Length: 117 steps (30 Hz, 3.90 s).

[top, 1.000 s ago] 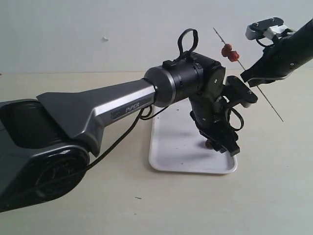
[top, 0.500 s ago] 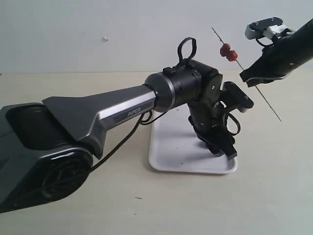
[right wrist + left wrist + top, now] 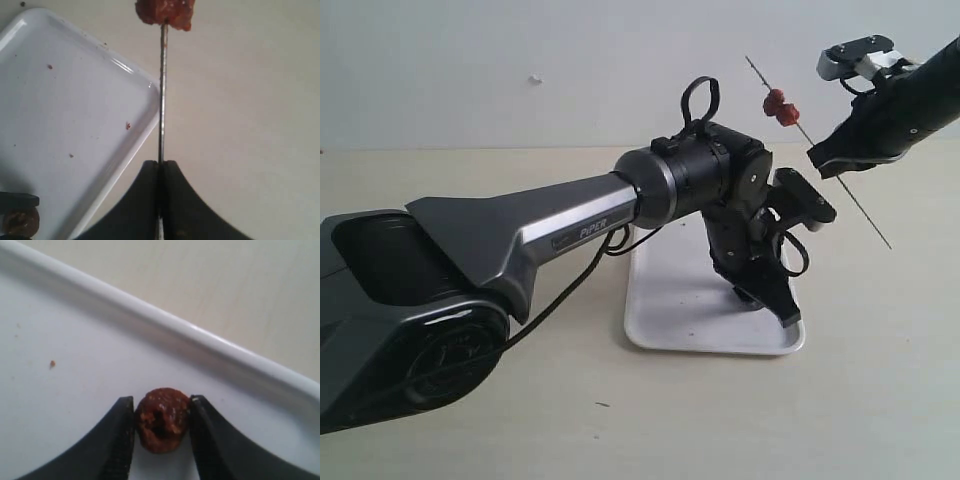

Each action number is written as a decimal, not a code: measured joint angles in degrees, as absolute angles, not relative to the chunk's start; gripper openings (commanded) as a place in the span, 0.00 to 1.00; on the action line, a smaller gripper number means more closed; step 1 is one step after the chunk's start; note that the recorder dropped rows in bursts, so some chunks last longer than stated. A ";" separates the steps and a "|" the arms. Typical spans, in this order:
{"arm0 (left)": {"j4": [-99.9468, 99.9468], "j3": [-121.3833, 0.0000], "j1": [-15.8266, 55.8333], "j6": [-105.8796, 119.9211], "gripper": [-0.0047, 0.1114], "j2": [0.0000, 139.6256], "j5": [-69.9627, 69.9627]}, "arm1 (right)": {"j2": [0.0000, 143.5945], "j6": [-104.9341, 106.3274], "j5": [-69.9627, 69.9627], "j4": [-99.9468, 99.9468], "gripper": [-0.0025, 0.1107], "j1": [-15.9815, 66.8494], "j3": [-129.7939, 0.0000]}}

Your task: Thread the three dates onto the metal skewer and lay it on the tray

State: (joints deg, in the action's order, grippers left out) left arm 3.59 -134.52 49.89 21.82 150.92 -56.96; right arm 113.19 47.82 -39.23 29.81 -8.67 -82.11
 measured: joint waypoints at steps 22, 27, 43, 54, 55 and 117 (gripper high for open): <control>65.18 -134.52 19.21 35.38 0.23 140.82 -69.62 | 113.19 59.47 -49.87 29.71 0.02 -8.67 -82.11; 67.06 -134.52 19.21 36.08 0.23 140.82 -69.87 | 113.19 62.44 -53.27 29.83 0.02 -8.67 -82.11; 63.97 -134.52 13.29 33.17 0.23 140.82 -69.97 | 113.19 80.31 -61.06 40.92 0.02 -8.67 -82.11; 63.82 -134.52 13.29 32.66 0.23 140.82 -69.97 | 113.19 81.79 -62.29 42.08 0.02 -8.67 -82.11; 63.82 -134.52 13.29 32.66 0.23 140.82 -69.97 | 113.19 81.79 -62.29 42.08 0.02 -8.67 -82.11; 62.43 -134.52 16.64 32.61 0.23 140.82 -69.97 | 113.19 85.15 -62.87 43.31 0.02 -8.82 -82.11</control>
State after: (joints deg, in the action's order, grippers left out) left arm 62.43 -134.52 16.64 32.61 140.82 -69.97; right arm 113.19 85.15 -62.87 43.31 -8.82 -82.11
